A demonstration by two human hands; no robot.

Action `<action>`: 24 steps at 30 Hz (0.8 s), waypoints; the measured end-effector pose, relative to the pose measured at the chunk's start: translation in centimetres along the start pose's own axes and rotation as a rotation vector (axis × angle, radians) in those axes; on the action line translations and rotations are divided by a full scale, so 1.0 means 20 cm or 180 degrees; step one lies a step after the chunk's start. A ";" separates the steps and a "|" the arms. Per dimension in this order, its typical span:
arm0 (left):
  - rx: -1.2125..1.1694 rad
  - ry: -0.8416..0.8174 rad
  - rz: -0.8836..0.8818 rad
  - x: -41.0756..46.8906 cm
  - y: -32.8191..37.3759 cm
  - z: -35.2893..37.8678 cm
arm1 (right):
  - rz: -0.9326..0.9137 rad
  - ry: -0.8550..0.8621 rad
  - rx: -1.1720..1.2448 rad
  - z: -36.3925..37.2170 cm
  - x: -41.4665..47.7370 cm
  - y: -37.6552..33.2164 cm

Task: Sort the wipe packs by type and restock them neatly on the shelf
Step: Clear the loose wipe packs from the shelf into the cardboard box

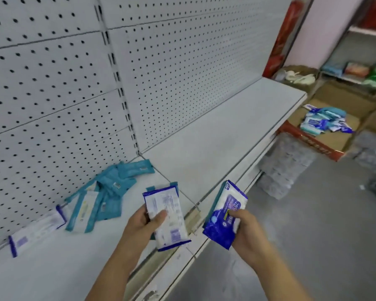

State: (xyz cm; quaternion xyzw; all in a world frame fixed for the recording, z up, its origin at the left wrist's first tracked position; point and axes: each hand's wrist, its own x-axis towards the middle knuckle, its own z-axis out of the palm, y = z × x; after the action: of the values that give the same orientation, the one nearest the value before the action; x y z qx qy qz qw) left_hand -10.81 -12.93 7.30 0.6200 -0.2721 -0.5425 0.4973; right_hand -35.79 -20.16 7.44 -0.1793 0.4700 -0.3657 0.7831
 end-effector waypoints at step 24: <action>0.0905 -0.1799 0.0331 0.37 0.24 1.93 | -0.1568 0.1264 -0.0032 -1.22 -0.35 -1.01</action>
State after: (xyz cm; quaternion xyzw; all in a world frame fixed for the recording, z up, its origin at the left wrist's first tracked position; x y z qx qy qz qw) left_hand -44.25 -33.47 11.89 0.4932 -0.5039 -0.6236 0.3375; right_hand -67.11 -26.86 12.20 -0.2167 0.5579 -0.5700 0.5629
